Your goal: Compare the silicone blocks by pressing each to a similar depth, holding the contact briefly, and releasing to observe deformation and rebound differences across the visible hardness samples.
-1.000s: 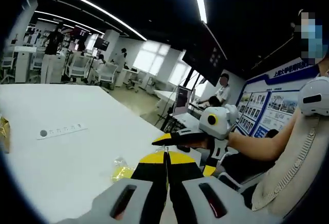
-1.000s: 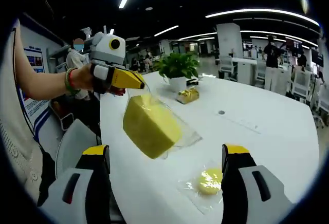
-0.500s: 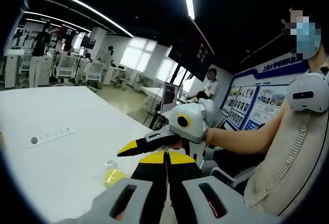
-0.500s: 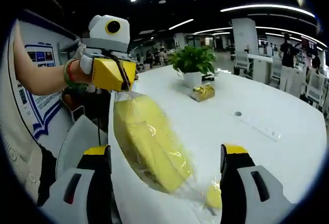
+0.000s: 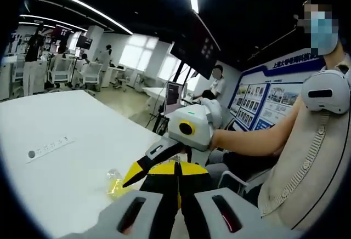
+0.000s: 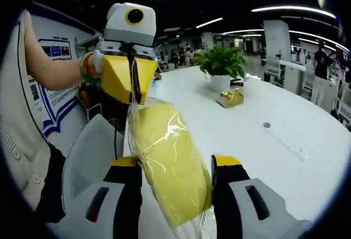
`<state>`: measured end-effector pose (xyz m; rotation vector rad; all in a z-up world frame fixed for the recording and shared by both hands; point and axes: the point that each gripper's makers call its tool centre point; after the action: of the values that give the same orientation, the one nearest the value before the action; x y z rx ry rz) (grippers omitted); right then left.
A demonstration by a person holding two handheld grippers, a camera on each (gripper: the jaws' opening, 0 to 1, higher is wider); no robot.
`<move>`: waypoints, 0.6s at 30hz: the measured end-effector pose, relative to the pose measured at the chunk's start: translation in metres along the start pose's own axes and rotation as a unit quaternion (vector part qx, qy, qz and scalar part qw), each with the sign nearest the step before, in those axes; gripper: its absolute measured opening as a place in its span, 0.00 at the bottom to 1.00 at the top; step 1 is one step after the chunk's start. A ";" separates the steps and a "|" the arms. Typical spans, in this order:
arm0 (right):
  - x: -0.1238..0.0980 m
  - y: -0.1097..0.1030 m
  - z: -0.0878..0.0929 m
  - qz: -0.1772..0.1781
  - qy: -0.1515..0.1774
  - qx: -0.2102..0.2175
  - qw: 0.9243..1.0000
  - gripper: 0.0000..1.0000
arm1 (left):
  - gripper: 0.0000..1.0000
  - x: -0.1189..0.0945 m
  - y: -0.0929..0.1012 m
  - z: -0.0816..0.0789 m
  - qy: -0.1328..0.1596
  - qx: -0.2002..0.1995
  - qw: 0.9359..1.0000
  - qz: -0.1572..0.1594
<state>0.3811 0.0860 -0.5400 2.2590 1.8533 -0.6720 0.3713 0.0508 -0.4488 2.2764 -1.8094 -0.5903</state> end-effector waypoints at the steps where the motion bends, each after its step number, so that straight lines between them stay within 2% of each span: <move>1: 0.000 -0.001 -0.001 0.000 0.000 -0.012 1.000 0.40 | 0.00 -0.001 -0.001 0.000 0.000 0.001 1.000 -0.001; 3: 0.000 -0.003 -0.003 0.000 0.000 -0.043 0.999 0.33 | 0.00 -0.002 -0.002 -0.001 0.003 0.002 1.000 -0.004; 6: 0.001 -0.003 -0.003 0.000 0.000 -0.031 1.000 0.29 | 0.00 -0.004 -0.003 -0.001 0.004 0.002 1.000 -0.004; 13: 0.003 -0.005 -0.005 0.000 -0.007 -0.035 0.999 0.22 | 0.00 -0.007 -0.003 -0.002 0.007 0.004 1.000 -0.009; 18: 0.004 -0.010 -0.001 -0.012 -0.028 -0.011 0.999 0.14 | 0.00 -0.008 -0.006 0.000 0.004 0.007 1.000 -0.017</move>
<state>0.3728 0.0926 -0.5394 2.1857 1.8554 -0.7068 0.3750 0.0602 -0.4491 2.3194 -1.7803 -0.5747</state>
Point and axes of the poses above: the point that each gripper's makers call its tool centre point, and the gripper's own axes: x roughly forward along the fingers, y roughly to its right, z roughly out of its underside, and after that the axes turned 2 degrees about x, right-handed
